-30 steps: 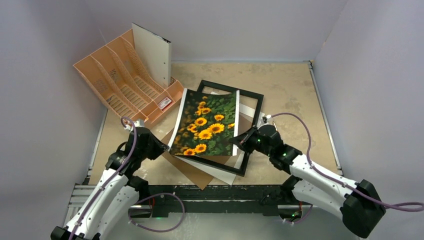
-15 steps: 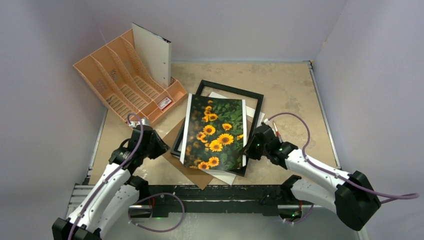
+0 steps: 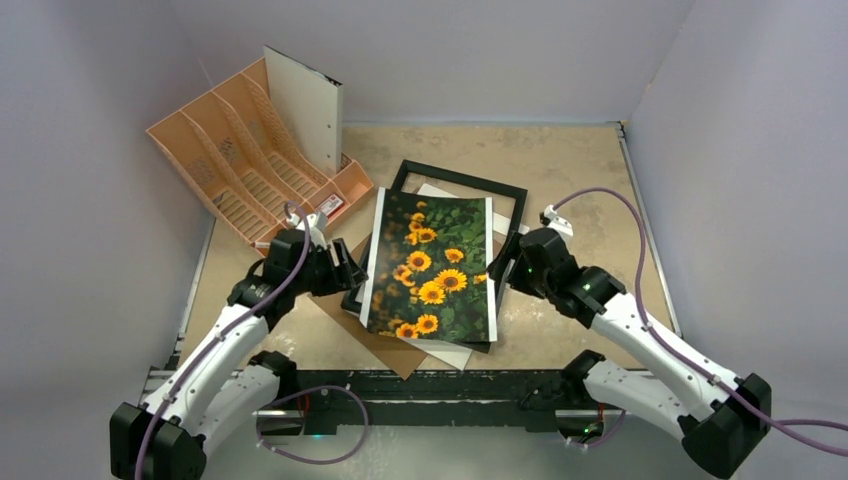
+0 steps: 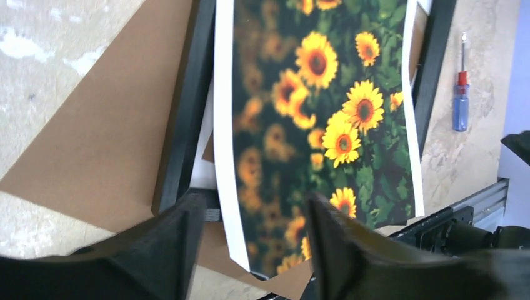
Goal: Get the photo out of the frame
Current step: Reset both arms
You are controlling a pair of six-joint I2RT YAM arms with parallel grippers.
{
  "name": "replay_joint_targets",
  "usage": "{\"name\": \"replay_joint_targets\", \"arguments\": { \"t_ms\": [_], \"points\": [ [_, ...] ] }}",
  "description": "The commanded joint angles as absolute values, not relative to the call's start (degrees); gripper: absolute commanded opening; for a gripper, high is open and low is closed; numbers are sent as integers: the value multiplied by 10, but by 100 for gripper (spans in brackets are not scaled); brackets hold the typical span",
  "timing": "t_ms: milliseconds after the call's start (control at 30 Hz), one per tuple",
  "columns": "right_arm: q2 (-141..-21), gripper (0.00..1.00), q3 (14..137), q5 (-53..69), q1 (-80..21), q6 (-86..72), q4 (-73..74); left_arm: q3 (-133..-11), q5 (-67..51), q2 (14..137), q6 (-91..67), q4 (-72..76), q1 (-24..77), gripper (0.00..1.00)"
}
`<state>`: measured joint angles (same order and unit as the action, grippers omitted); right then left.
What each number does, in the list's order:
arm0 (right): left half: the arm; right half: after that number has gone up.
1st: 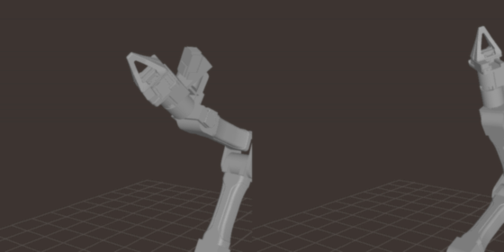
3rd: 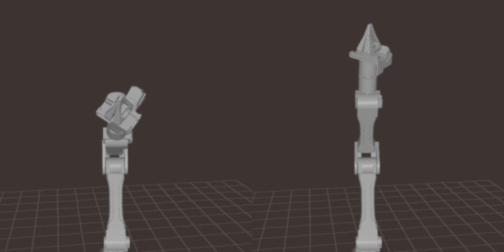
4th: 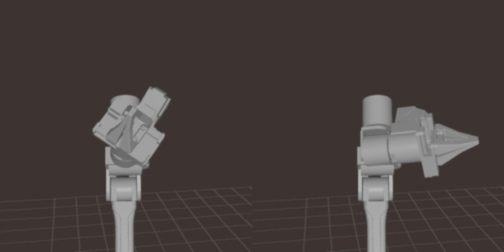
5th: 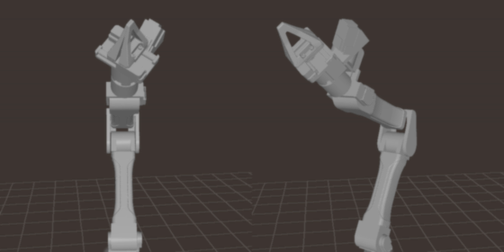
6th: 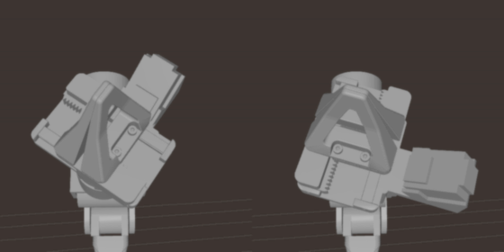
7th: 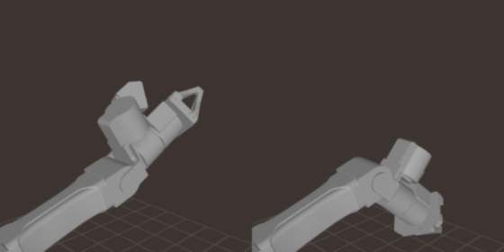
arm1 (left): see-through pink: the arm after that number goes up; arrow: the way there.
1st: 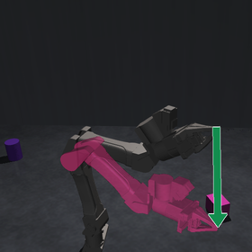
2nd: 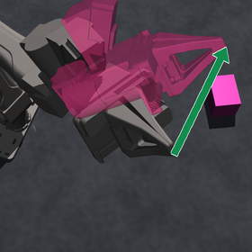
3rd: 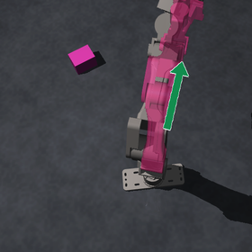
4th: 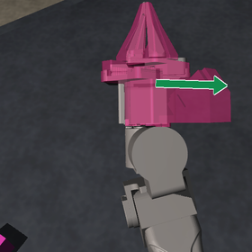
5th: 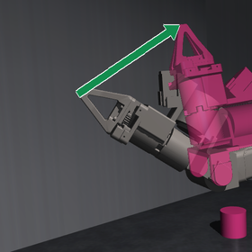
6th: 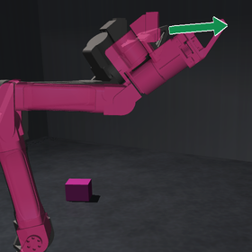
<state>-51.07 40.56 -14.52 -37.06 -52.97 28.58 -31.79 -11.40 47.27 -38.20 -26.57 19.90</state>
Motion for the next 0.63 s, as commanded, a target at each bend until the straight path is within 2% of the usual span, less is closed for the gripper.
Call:
{"name": "replay_joint_targets", "arguments": {
  "t_ms": [0, 33, 133, 233, 300, 600],
  "points": [
    [-544, 77, 450, -219, -368, -472, 348, -383, -125, 483, -317, -229, 200, 70],
    [-549, 79, 454, -231, -368, -462, 345, -408, -111, 487, -301, -245, 201, 76],
    [-547, 82, 460, -240, -369, -412, 313, -472, -40, 496, -266, -291, 201, 84],
    [-527, 87, 461, -247, -368, -361, 266, -516, 6, 495, -233, -307, 201, 88],
    [-510, 99, 456, -244, -369, -331, 235, -532, 24, 488, -216, -306, 201, 89],
    [-458, 99, 443, -241, -369, -287, 194, -541, 56, 466, -195, -312, 201, 93]
  ]
}}
